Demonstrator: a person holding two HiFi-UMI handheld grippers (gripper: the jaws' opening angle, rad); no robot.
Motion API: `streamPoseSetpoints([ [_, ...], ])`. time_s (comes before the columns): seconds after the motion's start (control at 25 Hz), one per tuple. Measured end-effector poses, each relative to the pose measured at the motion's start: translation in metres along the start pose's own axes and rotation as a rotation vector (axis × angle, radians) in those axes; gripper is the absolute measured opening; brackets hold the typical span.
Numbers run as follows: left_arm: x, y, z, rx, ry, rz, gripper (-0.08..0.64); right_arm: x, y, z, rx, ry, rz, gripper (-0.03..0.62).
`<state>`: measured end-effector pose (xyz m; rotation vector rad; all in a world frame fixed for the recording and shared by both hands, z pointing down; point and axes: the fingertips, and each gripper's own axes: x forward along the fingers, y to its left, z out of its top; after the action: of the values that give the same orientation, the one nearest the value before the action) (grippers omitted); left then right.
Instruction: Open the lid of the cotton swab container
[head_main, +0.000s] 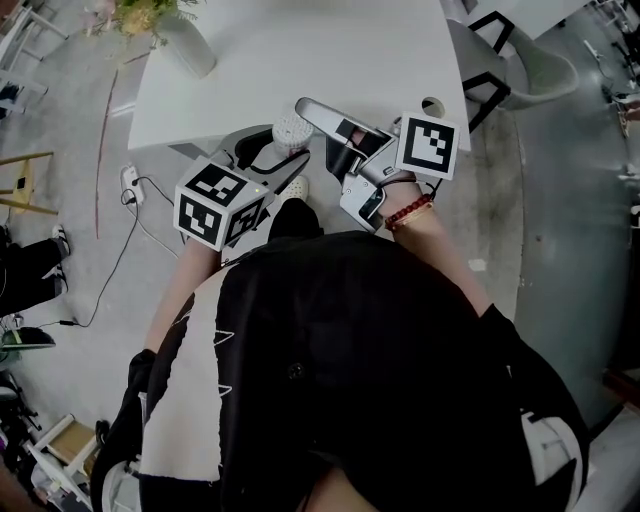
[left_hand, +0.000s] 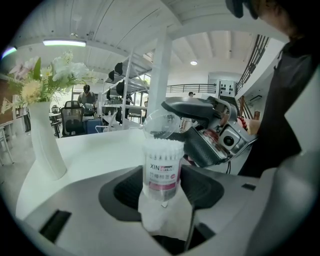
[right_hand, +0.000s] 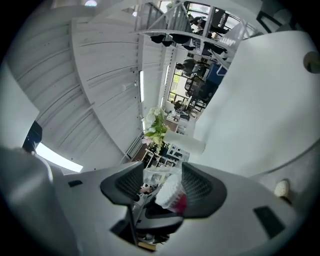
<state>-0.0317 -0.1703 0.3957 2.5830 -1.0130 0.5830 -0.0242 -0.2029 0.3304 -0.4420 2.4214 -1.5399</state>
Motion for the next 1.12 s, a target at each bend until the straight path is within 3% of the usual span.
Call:
streamPoseSetpoints([
  [0.44, -0.009, 0.000, -0.007, 0.055, -0.004, -0.049, 0.247, -0.002, -0.009, -0.006, 0.253, -0.040, 0.078, 0.241],
  [1.12, -0.017, 0.000, -0.002, 0.015, -0.058, -0.062, 0.244, -0.002, -0.006, -0.005, 0.280, -0.049, 0.129, 0.233],
])
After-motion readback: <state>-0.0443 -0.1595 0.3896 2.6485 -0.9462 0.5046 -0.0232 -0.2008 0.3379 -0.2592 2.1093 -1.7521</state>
